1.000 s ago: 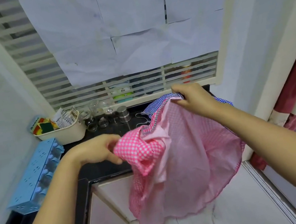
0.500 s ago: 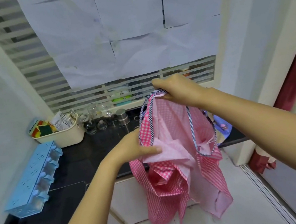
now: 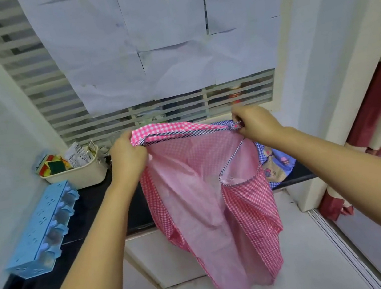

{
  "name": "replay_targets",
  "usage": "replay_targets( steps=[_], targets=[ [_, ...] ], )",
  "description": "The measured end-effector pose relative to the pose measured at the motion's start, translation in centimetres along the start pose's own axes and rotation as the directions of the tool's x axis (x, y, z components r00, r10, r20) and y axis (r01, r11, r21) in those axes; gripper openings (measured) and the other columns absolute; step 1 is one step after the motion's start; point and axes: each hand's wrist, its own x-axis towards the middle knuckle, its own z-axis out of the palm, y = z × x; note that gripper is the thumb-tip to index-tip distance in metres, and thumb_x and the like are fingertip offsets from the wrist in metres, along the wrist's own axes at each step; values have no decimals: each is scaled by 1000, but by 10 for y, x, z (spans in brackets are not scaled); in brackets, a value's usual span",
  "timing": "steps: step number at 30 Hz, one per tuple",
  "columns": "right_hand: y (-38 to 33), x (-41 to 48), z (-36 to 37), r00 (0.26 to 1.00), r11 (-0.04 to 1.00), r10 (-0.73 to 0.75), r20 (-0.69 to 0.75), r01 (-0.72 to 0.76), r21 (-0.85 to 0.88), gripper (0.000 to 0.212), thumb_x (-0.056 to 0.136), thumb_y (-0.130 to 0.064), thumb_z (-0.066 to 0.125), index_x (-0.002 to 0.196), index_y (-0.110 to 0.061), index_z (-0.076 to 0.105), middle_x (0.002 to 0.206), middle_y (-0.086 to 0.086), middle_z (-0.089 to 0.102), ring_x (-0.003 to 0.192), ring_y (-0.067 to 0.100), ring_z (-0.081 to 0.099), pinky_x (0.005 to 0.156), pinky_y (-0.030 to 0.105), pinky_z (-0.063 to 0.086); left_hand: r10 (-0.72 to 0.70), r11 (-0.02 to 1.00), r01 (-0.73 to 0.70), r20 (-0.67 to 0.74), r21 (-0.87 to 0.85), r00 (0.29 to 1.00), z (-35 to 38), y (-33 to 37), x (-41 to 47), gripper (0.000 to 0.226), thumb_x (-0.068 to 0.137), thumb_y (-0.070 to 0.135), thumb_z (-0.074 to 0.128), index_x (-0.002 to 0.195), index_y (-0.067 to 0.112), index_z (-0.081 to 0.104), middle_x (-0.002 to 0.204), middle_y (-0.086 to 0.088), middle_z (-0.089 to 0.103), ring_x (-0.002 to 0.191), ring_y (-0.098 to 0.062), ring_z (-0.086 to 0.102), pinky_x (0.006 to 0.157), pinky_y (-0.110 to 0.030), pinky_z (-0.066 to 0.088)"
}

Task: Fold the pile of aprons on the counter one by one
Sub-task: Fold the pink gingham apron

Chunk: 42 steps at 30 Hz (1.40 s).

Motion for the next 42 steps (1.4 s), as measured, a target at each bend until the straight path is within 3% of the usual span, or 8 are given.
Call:
replay_targets(
  steps=[5, 14, 18, 24, 28, 33, 36, 42],
  targets=[
    [-5, -12, 2, 969, 897, 16, 245, -123, 424, 14, 81, -15, 74, 82, -5, 64, 73, 3, 63, 60, 7, 60, 55, 23, 48, -143, 955, 182, 174, -233, 974, 0, 5, 0, 34, 94, -1, 34, 99, 21, 60, 69, -5, 62, 44, -9, 50, 45, -23, 42],
    [-17, -22, -2, 784, 217, -143, 604, -570, 792, 16, 93, -8, 53, 106, -8, 62, 69, 3, 62, 48, 9, 46, 45, 15, 40, -112, 927, 135, 84, -351, 990, -11, 19, -1, 43, 87, -11, 35, 78, 17, 66, 74, 2, 64, 68, -8, 60, 51, -10, 46],
    [-36, -37, 7, 625, 693, -193, 756, -459, 556, 52, 74, -32, 77, 123, -22, 60, 86, -3, 60, 72, 18, 44, 56, 14, 38, -85, 932, 102, 64, -348, 994, -14, 22, 0, 39, 91, -5, 39, 103, 17, 69, 88, 3, 66, 87, -15, 62, 75, -22, 54],
    [-96, -51, 79, 845, 947, -67, 530, -114, 301, 63, 72, -47, 78, 121, -12, 61, 116, 4, 64, 103, 20, 60, 90, 35, 48, 12, 938, 22, 95, -347, 995, -14, 45, -7, 40, 93, -2, 37, 110, 16, 68, 97, 6, 66, 89, -3, 61, 73, -18, 51],
    [-100, -38, 91, 892, 974, 16, 452, -116, 196, 43, 79, -39, 74, 98, -3, 60, 94, 8, 63, 89, 27, 60, 72, 33, 47, 45, 948, -34, 28, -316, 999, -34, 37, -2, 34, 87, -3, 41, 99, 11, 70, 87, 0, 67, 80, -10, 62, 69, -29, 55],
    [-75, -10, 57, 931, 986, 113, 347, -147, 75, 15, 87, -18, 63, 83, -6, 55, 91, 14, 60, 91, 30, 58, 64, 31, 34, 171, 884, -70, -181, 463, 969, -63, -2, -1, 27, 90, 11, 52, 114, 2, 63, 100, -21, 68, 92, -40, 61, 70, -40, 42],
    [-76, 9, 42, 950, 968, 178, 256, -215, 127, 28, 89, -16, 56, 67, -13, 40, 79, 8, 51, 78, 25, 49, 60, 31, 27, 67, 906, 22, -195, 422, 978, -60, -17, -12, 25, 85, 1, 55, 110, -3, 54, 93, -21, 65, 89, -40, 59, 65, -35, 35],
    [-103, 27, 25, 919, 797, 224, 325, -364, 482, 10, 94, -5, 40, 98, -7, 50, 79, 7, 50, 66, 18, 45, 53, 27, 32, -48, 949, 83, -120, 304, 992, -51, -51, -25, 24, 83, -3, 51, 62, 7, 47, 56, 0, 40, 58, -22, 40, 44, -27, 22]
  ],
)
